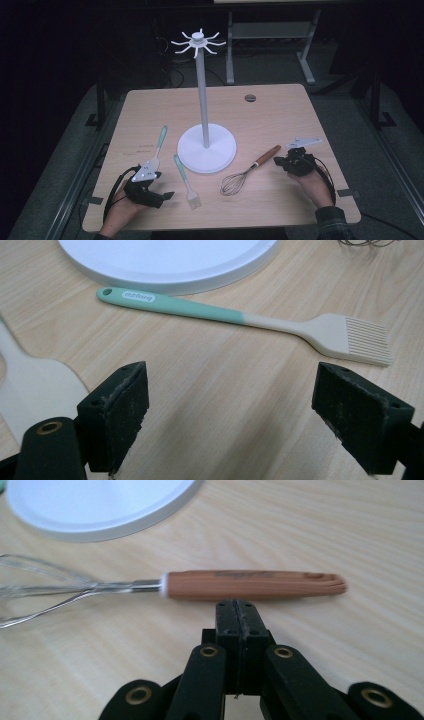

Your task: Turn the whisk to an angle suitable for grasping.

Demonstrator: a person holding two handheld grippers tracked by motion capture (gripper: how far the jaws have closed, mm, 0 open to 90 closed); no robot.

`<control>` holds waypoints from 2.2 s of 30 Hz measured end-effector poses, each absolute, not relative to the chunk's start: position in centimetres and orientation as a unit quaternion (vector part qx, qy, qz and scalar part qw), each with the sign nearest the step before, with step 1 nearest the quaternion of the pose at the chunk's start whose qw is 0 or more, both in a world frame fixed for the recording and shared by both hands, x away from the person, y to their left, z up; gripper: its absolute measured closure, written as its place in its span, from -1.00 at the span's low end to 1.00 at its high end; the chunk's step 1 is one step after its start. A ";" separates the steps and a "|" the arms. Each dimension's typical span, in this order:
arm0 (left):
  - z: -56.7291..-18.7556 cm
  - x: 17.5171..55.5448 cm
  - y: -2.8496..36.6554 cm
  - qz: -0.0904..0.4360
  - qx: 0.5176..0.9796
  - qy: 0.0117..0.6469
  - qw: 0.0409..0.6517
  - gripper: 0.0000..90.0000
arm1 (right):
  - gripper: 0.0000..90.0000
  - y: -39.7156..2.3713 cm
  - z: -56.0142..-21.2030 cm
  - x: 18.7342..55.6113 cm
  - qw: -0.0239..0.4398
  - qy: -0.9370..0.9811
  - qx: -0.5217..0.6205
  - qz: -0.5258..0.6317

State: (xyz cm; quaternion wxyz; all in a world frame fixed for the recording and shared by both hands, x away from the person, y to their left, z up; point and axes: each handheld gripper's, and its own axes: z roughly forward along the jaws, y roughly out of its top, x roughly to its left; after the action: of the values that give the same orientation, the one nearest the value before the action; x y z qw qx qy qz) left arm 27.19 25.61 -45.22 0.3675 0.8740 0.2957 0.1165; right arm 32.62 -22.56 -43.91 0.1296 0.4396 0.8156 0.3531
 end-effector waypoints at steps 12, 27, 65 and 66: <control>-45.2 27.1 25.8 0.116 0.875 0.293 0.368 -0.68 | 1.00 -23.9 -44.4 36.0 0.148 0.803 0.461 0.347; -45.3 27.1 25.7 0.114 0.877 0.289 0.365 -0.68 | 1.00 -23.8 -46.1 38.9 0.155 0.807 0.471 0.321; -45.3 27.1 25.8 0.112 0.878 0.299 0.358 -0.65 | 1.00 -16.6 -45.8 40.8 0.128 0.840 0.398 0.345; -45.4 27.1 25.8 0.112 0.877 0.299 0.358 -0.65 | 1.00 -16.4 -45.9 40.8 0.128 0.841 0.394 0.347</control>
State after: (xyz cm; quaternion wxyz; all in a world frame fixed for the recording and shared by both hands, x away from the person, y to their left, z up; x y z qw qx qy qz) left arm 27.09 25.83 -45.38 0.3580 0.8774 0.2989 0.1121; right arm 40.84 -16.41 -45.87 0.1284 0.3942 0.8414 0.3466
